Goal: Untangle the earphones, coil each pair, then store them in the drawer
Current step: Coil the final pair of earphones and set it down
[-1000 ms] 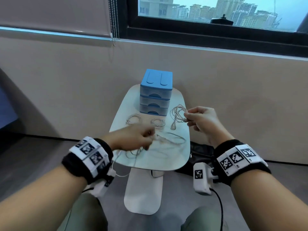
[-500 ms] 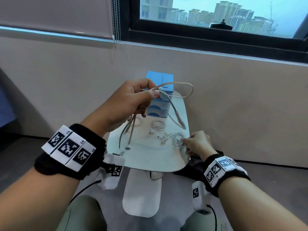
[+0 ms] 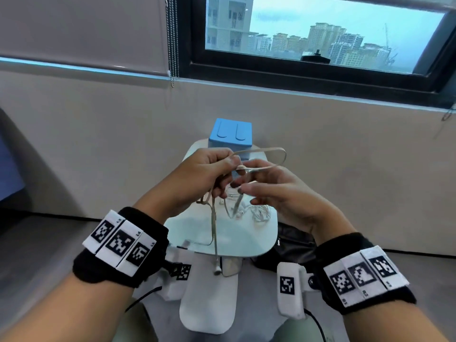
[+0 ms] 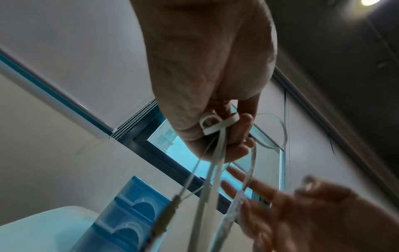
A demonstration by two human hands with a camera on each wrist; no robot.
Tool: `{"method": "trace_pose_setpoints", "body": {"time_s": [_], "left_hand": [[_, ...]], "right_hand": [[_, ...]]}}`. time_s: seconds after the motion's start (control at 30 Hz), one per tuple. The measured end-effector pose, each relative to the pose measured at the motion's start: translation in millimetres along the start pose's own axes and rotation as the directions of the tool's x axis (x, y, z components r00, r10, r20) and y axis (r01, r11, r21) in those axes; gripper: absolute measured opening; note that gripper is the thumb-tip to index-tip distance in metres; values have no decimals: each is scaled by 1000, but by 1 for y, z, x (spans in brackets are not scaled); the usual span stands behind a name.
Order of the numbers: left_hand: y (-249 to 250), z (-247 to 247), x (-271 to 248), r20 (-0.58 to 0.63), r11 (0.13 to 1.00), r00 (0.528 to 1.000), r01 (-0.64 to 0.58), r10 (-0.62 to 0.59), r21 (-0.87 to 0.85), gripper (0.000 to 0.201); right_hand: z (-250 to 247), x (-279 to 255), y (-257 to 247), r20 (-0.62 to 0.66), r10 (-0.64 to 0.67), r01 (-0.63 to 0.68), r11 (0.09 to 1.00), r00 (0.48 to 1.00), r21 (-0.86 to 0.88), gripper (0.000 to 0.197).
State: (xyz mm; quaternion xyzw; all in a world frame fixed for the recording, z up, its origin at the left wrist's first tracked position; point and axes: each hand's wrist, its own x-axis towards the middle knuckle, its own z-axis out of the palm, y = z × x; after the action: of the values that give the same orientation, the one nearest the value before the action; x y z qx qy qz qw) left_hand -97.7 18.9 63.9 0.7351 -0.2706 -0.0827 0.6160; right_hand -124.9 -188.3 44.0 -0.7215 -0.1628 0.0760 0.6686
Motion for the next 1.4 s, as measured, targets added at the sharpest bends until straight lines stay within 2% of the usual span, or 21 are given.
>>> {"method": "trace_pose_setpoints", "body": {"time_s": [0.07,0.17,0.3,0.43,0.53,0.6,0.67,0.73,0.87,0.97,1.03,1.1,1.23,1.4], "left_hand": [[-1,0,-9,32,1000,999,18,-18,-10,39],[-5,0,-24,48,997,997,67,-66,-31,33],[-13,-3,-47,57,987,993,112,-106,-119,15],[-28,-8,-67,113,978,981,172,-159,-117,11],[-36,-10,-77,198,970,949,241,-244,40,26],[-34,-11,-81,206,958,939,249,-275,142,36],[-25,-9,-83,209,969,952,197,-225,148,49],[-11,-4,-83,227,990,964,136,-138,28,55],[16,9,-83,204,984,979,19,18,-179,33],[23,13,-81,123,974,992,51,-24,-220,37],[19,10,-80,84,976,993,96,-81,-194,39],[12,5,-81,98,979,988,137,-123,-153,39],[-2,1,-84,189,974,964,206,-185,-96,36],[-9,-9,-84,127,967,987,123,-96,-223,30]], "right_hand": [[11,1,2,-21,-38,35,992,999,-120,34],[19,-6,1,-118,-92,65,974,989,-218,11],[25,-22,-8,-256,-101,32,965,961,-260,13],[27,-41,-33,-288,-71,-47,922,955,-384,15],[30,-56,-62,-298,-99,-69,860,950,-505,16],[36,-62,-80,-263,-108,-70,806,959,-587,17],[44,-63,-92,-211,-115,-52,758,971,-650,16],[56,-62,-101,-173,-122,-40,695,977,-718,16],[65,-56,-110,-148,-196,-8,577,969,-816,16],[58,-53,-104,-235,-256,-77,508,938,-858,17],[52,-53,-95,-311,-332,-138,455,891,-880,22],[45,-54,-84,-365,-382,-168,461,849,-871,32],[28,-54,-66,-420,-322,-185,562,849,-806,37],[9,-52,-39,-497,-320,-207,634,807,-745,44]]}}
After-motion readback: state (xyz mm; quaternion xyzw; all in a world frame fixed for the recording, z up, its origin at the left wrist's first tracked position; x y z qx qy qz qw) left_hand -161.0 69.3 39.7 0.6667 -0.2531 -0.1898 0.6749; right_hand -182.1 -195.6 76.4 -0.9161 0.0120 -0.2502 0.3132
